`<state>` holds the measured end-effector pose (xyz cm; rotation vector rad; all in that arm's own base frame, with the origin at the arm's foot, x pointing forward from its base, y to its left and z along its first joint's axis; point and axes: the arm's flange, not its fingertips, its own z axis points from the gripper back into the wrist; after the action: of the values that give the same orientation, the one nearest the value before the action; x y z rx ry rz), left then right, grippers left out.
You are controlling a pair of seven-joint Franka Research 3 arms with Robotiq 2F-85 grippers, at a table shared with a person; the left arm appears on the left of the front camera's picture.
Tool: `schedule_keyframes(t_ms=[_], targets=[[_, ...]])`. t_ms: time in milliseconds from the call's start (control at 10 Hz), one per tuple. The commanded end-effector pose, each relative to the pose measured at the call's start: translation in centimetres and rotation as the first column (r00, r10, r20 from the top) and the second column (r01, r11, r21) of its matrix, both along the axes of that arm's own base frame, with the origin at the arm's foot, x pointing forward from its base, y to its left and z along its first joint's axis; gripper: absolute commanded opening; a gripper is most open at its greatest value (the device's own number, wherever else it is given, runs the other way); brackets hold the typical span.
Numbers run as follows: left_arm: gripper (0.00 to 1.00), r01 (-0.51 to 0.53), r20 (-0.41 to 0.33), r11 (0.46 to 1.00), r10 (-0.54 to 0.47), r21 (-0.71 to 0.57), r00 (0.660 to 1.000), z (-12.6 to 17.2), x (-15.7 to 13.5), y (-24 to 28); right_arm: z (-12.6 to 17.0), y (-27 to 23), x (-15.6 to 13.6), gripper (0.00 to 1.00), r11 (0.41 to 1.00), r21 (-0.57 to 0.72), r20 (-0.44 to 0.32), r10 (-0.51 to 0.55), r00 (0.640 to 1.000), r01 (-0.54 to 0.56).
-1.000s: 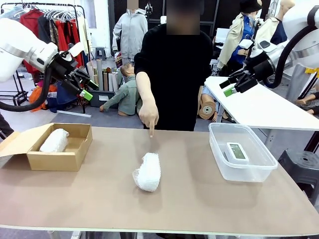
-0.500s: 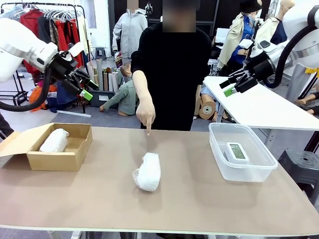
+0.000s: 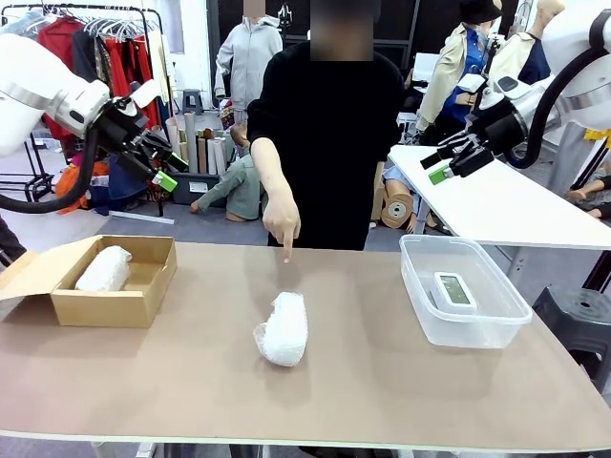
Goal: Separate and place wrapped and unwrapped clocks.
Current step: Pick up the Digital clock indicated by the person.
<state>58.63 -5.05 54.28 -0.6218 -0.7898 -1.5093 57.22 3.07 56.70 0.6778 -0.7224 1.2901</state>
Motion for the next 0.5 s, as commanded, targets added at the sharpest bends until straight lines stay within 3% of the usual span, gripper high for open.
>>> schedule_keyframes(t_ms=[0, 200, 400], targets=[[1.0, 0.011, 0.008, 1.0, -0.011, 0.002, 1.0, 0.1, -0.2, 0.0, 0.1, 0.0, -0.1, 1.0, 1.0, 0.001, 0.002, 0.0, 1.0, 0.0], [1.0, 0.0, 0.0, 1.0, 0.0, 0.0, 1.0, 0.0, 0.0, 0.0, 0.1, 0.0, -0.1, 1.0, 1.0, 0.001, 0.002, 0.0, 1.0, 0.0], [1.0, -0.029, -0.047, 0.993, 0.035, 0.118, 0.998, 1.1, -1.4, -2.4, 0.1, 0.0, -0.1, 1.0, 1.0, 0.001, 0.002, 0.0, 1.0, 0.0]])
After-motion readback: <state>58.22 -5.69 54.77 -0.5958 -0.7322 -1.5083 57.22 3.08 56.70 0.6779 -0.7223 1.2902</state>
